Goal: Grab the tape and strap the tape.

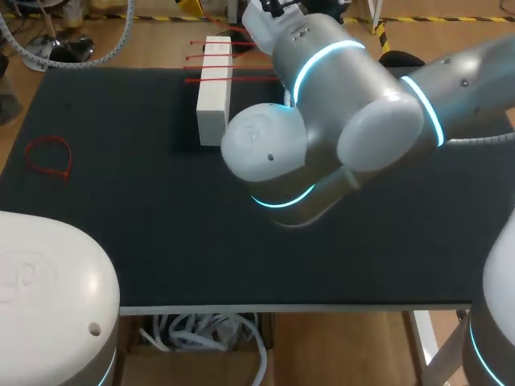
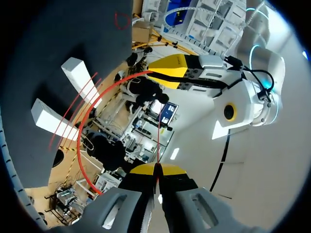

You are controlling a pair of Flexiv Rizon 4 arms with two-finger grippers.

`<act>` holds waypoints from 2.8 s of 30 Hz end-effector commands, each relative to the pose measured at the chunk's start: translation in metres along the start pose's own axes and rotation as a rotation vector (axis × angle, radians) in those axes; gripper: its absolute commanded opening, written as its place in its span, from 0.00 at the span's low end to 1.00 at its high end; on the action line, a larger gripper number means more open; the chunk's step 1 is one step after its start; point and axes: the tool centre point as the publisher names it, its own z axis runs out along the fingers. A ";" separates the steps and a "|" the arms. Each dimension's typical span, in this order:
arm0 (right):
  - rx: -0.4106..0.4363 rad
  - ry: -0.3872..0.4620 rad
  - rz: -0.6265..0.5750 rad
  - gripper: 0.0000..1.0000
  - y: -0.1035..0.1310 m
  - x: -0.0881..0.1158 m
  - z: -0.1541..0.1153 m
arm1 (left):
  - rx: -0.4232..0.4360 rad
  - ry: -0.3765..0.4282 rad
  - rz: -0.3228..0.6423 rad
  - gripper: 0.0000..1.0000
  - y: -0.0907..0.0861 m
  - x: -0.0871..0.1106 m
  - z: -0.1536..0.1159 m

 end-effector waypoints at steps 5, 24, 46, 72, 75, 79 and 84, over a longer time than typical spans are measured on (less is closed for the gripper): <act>-0.092 -0.012 -0.050 0.00 -0.001 0.002 -0.004 | -0.005 0.000 -0.001 0.00 -0.001 0.000 -0.001; -0.061 -0.031 -0.079 0.00 0.000 -0.007 -0.007 | -0.005 0.000 -0.001 0.00 -0.001 0.000 -0.001; -0.052 -0.036 -0.086 0.00 0.005 -0.010 -0.010 | -0.005 0.000 -0.001 0.00 -0.001 0.000 -0.001; -0.038 -0.021 -0.198 0.00 0.025 -0.013 -0.008 | -0.005 0.000 -0.001 0.00 -0.001 0.000 -0.001; -0.041 -0.016 -0.198 0.00 0.027 -0.010 -0.008 | -0.005 0.000 -0.001 0.00 -0.001 0.000 -0.001; -0.042 -0.013 -0.201 0.00 0.028 -0.009 -0.008 | -0.005 0.000 -0.001 0.00 -0.001 0.000 -0.001; -0.037 -0.016 -0.203 0.00 0.028 -0.011 -0.004 | -0.005 0.000 -0.001 0.00 -0.001 0.000 -0.001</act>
